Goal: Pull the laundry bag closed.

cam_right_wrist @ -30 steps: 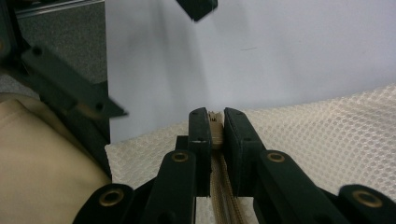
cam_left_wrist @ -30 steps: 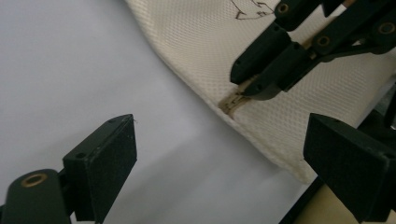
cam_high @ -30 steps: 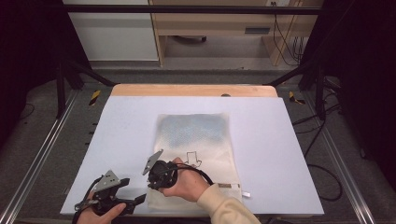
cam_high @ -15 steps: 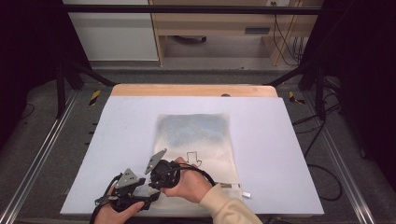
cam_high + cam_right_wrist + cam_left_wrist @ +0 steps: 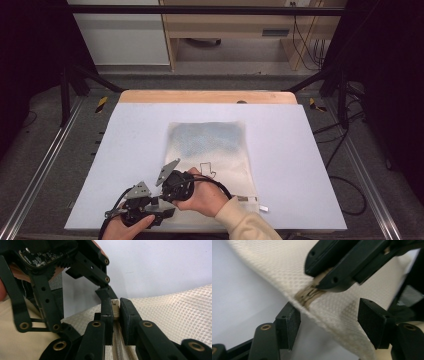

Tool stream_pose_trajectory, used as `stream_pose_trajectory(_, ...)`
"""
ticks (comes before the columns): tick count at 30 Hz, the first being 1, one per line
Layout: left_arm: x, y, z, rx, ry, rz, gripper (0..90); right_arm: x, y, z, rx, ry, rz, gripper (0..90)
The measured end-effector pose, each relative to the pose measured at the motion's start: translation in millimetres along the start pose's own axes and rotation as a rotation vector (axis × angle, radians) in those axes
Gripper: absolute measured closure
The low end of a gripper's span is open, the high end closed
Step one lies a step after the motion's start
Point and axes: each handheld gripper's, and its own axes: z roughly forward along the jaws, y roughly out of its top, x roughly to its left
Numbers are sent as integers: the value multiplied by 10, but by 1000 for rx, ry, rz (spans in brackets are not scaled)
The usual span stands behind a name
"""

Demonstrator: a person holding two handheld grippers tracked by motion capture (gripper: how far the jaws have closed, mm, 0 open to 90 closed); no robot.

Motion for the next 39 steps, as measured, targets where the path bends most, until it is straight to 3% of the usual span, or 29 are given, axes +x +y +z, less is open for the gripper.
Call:
stream_pose_trajectory(2,22,4,10,0,-12,7,372,-3,0,-9,-4,0,-2,818)
stream_pose_trajectory(7,90,15,12,-19,-40,-22,429,2,1,-7,-5,-2,4,818)
stream_pose_trajectory(14,118,22,39,-18,-65,-16,447,1,6,-27,-10,-8,-1,819)
stream_pose_trajectory(17,102,22,76,-12,-62,-11,450,2,7,-26,-13,-7,-10,819)
stream_pose_trajectory(24,122,29,102,-20,-68,-28,547,-9,4,-53,-18,-9,4,819)
stream_pose_trajectory(28,129,43,103,-16,-66,-15,582,-11,1,-57,-18,-13,2,819)
stream_pose_trajectory(31,132,59,106,-19,-42,-1,602,-10,-3,-55,-18,-16,4,819)
stream_pose_trajectory(39,150,64,102,-17,-42,-2,697,-22,-21,-52,-16,-21,-12,819)
